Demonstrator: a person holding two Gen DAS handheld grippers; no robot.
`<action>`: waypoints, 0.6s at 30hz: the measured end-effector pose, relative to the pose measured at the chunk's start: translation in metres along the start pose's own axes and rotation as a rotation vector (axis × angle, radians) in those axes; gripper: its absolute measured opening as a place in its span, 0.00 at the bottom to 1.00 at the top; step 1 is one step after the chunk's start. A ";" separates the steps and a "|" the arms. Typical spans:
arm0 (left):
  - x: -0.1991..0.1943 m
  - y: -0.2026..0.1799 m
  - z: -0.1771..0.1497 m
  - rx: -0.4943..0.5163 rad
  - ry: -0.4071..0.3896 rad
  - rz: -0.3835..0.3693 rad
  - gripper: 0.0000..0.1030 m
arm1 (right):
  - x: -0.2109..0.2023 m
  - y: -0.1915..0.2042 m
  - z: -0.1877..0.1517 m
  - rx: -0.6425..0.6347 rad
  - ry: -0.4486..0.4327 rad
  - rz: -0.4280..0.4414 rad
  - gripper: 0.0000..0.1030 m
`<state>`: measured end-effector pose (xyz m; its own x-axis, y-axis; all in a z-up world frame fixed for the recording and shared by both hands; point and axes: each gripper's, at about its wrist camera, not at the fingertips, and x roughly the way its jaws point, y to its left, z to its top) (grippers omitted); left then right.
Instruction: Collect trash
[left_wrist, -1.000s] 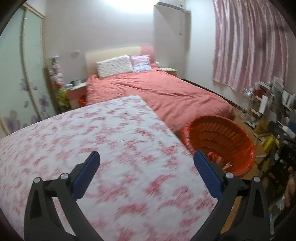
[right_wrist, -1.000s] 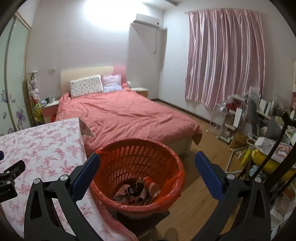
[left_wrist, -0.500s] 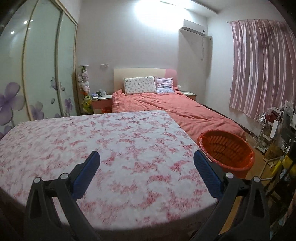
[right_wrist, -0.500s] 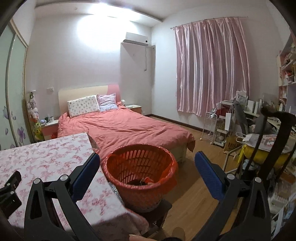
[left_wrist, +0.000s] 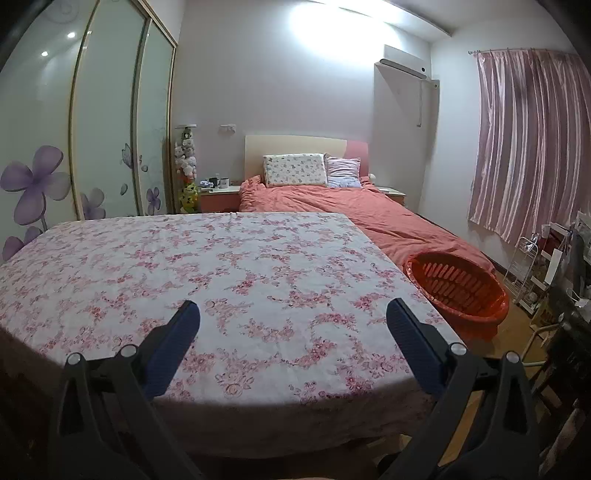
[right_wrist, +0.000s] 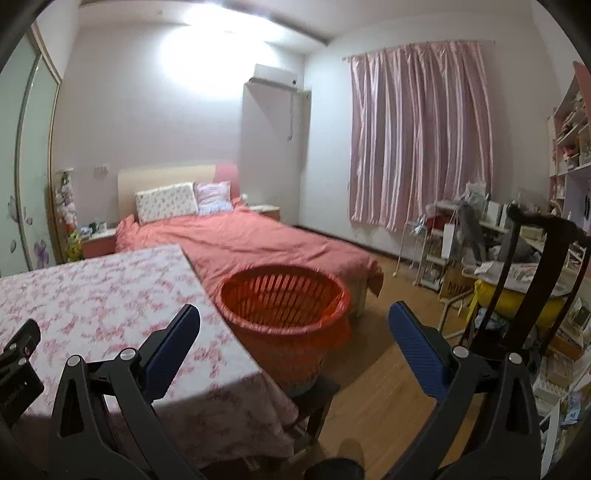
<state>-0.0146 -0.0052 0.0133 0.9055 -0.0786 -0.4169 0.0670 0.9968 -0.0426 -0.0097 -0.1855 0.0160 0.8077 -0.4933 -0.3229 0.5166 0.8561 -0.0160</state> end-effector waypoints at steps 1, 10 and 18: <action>0.000 0.000 -0.001 0.000 0.001 0.004 0.96 | 0.000 -0.001 -0.001 0.000 0.014 0.002 0.98; 0.002 0.002 -0.007 -0.015 0.035 0.020 0.96 | 0.012 0.001 -0.009 0.009 0.168 0.031 0.98; 0.000 0.000 -0.006 -0.014 0.034 0.028 0.96 | 0.006 0.002 -0.011 0.004 0.198 0.034 0.98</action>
<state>-0.0173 -0.0053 0.0075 0.8924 -0.0515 -0.4483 0.0357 0.9984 -0.0436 -0.0066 -0.1852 0.0036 0.7533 -0.4235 -0.5031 0.4911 0.8711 0.0020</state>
